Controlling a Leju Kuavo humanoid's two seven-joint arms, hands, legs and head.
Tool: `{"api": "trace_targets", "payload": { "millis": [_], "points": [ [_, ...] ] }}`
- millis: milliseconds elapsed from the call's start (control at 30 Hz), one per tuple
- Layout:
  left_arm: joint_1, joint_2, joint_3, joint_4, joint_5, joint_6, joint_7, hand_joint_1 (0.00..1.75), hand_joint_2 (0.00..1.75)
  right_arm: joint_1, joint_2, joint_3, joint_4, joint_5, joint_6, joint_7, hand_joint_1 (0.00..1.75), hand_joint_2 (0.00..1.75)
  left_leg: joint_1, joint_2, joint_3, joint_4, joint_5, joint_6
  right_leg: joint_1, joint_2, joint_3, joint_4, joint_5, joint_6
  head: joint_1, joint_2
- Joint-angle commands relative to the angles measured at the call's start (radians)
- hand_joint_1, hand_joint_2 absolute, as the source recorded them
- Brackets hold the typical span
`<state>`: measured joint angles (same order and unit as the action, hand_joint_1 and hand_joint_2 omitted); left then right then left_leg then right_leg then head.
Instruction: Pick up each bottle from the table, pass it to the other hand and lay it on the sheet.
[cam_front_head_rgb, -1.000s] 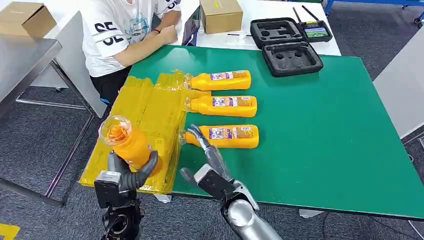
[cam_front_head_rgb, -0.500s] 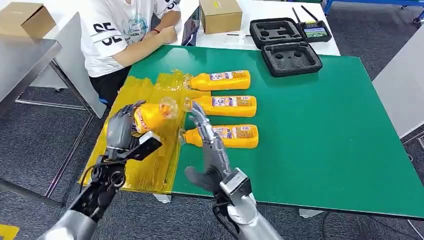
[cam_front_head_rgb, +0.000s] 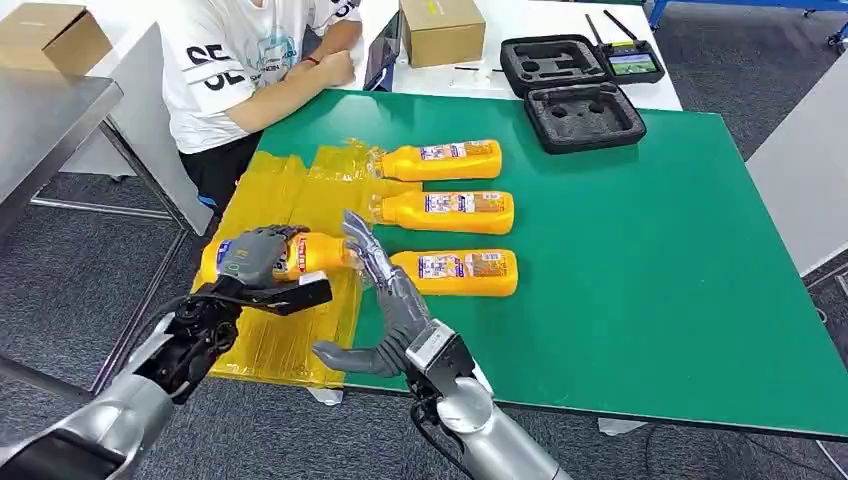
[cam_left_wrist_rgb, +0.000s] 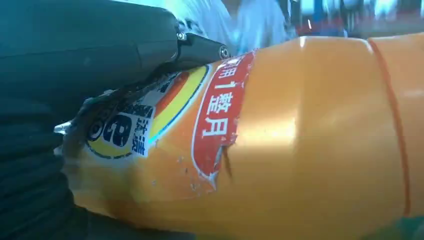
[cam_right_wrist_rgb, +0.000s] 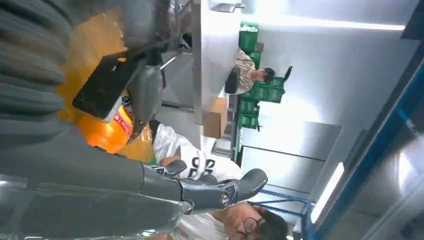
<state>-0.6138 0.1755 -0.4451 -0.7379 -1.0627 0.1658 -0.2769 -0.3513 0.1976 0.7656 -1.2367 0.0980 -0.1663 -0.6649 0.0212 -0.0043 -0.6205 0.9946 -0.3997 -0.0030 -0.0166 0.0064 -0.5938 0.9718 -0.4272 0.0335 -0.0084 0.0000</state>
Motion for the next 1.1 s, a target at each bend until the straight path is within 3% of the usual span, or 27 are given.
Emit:
{"api": "trace_targets", "payload": {
  "millis": [33, 533, 1100],
  "points": [
    [-0.195, 0.028, -0.175, 0.228, -0.041, -0.157, -0.018, 1.75, 1.75, -0.035, -0.008, 0.010, 0.126, -0.001, 0.019, -0.014, 0.00, 1.75, 0.001, -0.002, 0.004, 0.001, -0.002, 0.001, 0.001, -0.003, 0.005, 0.000, -0.002, -0.002, 0.000, 0.000],
    [-0.262, 0.026, -0.225, 0.331, -0.018, -0.350, -0.053, 1.75, 1.75, -0.044, 0.002, 0.007, 0.161, -0.011, 0.016, -0.033, 0.00, 1.75, 0.000, 0.000, 0.005, 0.001, -0.003, 0.001, 0.001, 0.000, 0.006, 0.000, -0.002, -0.002, 0.000, 0.000],
    [-0.251, 0.036, -0.220, 0.330, 0.003, -0.388, -0.059, 1.75, 1.75, -0.038, 0.004, 0.011, 0.148, -0.011, 0.015, -0.030, 0.00, 1.75, 0.000, 0.000, 0.003, 0.000, -0.001, 0.001, 0.001, 0.000, 0.004, 0.000, -0.001, -0.001, 0.000, 0.000]
  ]
}}
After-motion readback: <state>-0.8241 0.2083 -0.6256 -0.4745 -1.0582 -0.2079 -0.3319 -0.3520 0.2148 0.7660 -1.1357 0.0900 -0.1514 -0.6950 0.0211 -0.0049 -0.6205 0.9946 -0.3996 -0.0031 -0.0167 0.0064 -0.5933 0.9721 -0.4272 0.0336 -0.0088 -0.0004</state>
